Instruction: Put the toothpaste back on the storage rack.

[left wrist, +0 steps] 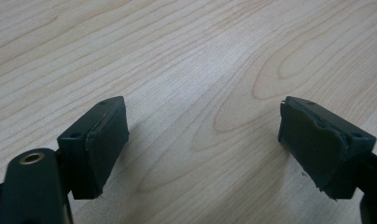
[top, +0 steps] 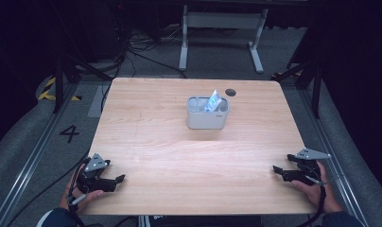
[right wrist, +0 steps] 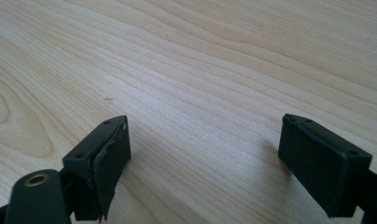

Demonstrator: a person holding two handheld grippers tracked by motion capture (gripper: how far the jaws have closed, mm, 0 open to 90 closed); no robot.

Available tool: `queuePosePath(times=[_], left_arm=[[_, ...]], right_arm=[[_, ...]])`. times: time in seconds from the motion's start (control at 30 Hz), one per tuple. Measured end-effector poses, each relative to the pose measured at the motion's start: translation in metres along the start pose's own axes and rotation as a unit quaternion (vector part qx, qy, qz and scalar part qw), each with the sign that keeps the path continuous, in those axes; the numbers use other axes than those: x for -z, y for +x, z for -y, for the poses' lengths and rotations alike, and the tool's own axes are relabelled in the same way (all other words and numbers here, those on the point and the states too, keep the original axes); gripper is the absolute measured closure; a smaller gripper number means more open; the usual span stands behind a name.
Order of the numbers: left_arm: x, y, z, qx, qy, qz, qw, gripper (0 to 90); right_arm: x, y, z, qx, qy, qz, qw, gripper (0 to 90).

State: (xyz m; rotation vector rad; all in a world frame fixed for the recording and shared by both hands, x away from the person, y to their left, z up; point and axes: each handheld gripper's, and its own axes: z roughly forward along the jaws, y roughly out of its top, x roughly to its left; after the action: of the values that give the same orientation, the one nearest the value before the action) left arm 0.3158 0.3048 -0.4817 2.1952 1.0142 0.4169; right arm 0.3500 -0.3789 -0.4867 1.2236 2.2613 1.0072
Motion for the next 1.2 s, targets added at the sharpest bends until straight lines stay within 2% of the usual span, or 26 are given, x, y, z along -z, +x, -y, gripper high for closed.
queuePosePath(times=[0.03,0.37,1.2], left_arm=[[-0.0003,-0.0011,0.0003,0.008,-0.002,-0.002,1.0000,15.9],[-0.0012,-0.0037,-0.0005,0.016,0.000,-0.008,0.9998,14.6],[-0.0033,-0.0053,-0.0022,0.020,0.001,-0.013,0.9997,11.8]], right_arm=[[0.0000,-0.0001,0.0000,0.000,0.000,0.000,1.0000,17.1],[0.0001,0.0001,0.0001,0.001,0.000,0.000,1.0000,17.2],[-0.0001,-0.0002,0.0000,0.002,0.000,-0.002,1.0000,17.2]])
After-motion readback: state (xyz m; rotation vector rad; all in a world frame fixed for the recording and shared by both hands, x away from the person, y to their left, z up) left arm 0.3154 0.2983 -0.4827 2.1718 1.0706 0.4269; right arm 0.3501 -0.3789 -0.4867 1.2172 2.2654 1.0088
